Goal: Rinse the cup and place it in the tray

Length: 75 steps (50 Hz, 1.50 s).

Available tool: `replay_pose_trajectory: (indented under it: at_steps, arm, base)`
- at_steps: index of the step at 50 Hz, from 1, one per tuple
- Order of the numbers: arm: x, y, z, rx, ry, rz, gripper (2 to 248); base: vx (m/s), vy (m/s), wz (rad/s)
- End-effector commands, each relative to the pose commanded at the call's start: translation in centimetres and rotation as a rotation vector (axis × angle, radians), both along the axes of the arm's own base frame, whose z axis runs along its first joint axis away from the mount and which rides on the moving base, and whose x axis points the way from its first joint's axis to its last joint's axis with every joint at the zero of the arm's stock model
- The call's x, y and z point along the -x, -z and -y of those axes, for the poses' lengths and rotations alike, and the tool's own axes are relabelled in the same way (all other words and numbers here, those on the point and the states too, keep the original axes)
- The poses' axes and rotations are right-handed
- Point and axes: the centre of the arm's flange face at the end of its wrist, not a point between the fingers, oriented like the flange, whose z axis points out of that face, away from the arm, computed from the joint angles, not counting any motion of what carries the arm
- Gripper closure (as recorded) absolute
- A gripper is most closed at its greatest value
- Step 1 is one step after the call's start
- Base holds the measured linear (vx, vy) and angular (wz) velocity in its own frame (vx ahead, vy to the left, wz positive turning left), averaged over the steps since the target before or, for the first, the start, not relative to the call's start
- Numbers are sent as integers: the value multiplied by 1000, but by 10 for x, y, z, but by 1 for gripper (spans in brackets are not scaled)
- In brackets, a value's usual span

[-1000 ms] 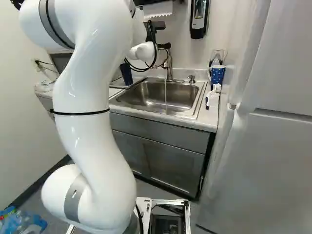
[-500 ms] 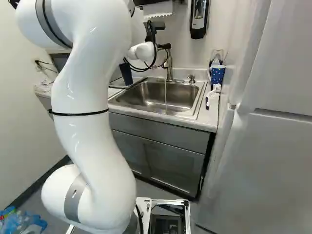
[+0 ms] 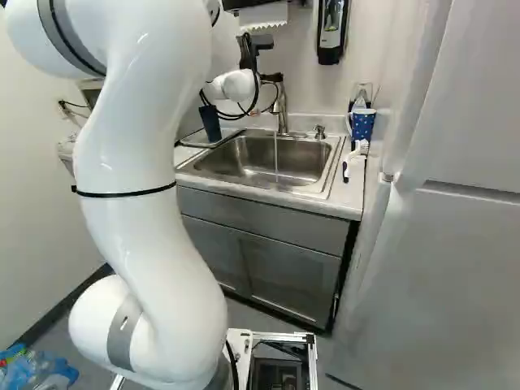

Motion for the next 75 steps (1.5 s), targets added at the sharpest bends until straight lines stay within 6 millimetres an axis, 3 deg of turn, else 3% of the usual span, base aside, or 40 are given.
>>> replay_pose_trajectory:
  at_steps: [37, 60, 75]
  arm:
    - [31, 3, 0, -6, 7, -78, 3]
    - [31, 3, 0, -6, 8, -80, 3]
    - [32, -10, 0, -3, 8, -56, 3]
  base:
    - [0, 0, 0]
    - [0, 0, 0]
    - [0, 0, 0]
